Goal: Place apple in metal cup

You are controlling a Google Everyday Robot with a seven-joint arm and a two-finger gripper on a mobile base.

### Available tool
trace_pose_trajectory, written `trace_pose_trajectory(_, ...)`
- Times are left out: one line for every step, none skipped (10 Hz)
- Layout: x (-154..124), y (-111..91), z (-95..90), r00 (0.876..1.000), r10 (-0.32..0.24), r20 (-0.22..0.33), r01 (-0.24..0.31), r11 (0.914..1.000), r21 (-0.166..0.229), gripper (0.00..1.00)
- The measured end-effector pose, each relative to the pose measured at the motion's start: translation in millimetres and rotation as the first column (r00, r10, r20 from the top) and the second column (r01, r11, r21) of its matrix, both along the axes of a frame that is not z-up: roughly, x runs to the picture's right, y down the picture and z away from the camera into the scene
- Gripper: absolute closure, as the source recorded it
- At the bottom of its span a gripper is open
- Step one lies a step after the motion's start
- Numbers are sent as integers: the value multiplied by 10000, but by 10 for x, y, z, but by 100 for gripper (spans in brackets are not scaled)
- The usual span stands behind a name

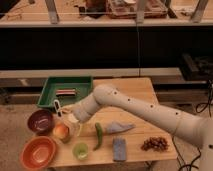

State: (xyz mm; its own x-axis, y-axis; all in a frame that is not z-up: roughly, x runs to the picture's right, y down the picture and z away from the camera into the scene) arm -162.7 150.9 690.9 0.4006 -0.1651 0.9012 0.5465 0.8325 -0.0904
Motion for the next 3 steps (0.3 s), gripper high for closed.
trace_pose_trajectory(215, 22, 79, 9994, 45, -354, -47, 10000, -51, 20)
trace_pose_trajectory(385, 34, 133, 9980, 109, -621, -116, 9999, -100, 20)
trace_pose_trajectory(454, 39, 152, 9973, 134, -729, -143, 9998, -121, 20)
